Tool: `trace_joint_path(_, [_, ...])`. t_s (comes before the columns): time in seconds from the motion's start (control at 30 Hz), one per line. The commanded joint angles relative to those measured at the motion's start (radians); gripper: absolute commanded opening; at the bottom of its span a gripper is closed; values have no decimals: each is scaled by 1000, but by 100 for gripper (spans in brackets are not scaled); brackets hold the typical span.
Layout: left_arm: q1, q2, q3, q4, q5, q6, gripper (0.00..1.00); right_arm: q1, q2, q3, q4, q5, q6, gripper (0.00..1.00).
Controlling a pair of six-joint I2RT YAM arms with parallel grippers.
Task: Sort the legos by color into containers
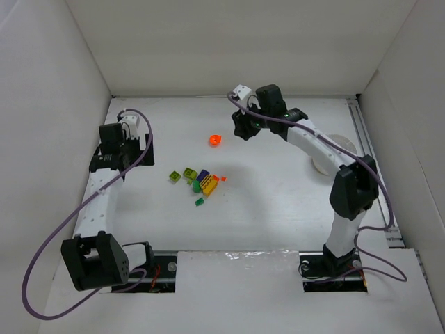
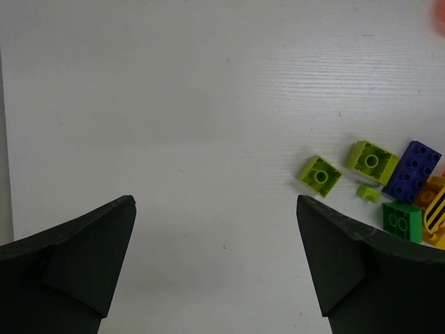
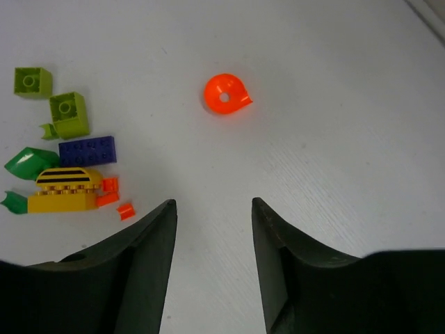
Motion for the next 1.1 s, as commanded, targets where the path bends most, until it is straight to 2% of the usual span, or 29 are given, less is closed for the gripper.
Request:
trace_joint_path(0.0, [52, -28, 53, -31, 12, -20, 100, 49, 71, 71, 24, -30, -96, 50])
trace_joint_path(0.03, [65, -28, 53, -31, 12, -20, 100, 63, 89, 81, 24, -30, -110, 47])
trace_joint_path(0.2, [86, -17, 63, -31, 21, -20, 100, 97, 155, 72, 95, 19, -156, 47])
trace_joint_path(0.27, [86, -17, 53, -31, 33, -20, 100, 117, 173, 71, 113, 39, -165, 52])
trace_joint_path(0.33, [86, -17, 44, -31, 33, -20, 100, 144, 222, 126, 103, 96, -174, 57])
trace_joint_path(0.67, [106, -17, 15, -31, 42, -11, 100, 229, 420, 300, 52, 258, -184, 58])
trace_joint_path(1.07, [106, 13, 24, -3, 61, -1, 100, 247, 594, 528, -25, 438, -150, 58])
